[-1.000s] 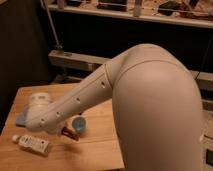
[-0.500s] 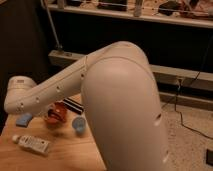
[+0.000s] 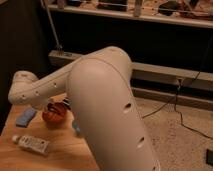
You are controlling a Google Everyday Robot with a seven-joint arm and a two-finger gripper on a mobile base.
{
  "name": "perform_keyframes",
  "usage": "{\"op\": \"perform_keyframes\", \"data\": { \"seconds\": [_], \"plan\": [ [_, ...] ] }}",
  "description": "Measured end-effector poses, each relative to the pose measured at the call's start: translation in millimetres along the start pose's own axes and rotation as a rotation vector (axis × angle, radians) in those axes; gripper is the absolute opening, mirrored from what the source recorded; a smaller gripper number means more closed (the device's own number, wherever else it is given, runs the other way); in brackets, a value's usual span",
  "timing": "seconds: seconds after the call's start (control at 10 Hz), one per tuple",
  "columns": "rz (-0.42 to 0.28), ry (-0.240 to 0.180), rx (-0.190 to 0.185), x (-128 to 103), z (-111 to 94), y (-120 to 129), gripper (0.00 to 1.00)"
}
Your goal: Place the pepper in the ceramic bowl
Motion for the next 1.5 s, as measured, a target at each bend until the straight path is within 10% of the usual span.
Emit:
{"op": "perform_keyframes", "data": {
  "seconds": [0.4, 1.1, 1.5],
  "plan": [
    [0.046, -0.075, -0.069, -10, 23, -2, 0.07],
    [0.082, -0.079, -0.087, -1, 57, 1, 0.76],
    [0.096, -0.085, -0.101, -4, 58, 6, 0.80]
  ]
}}
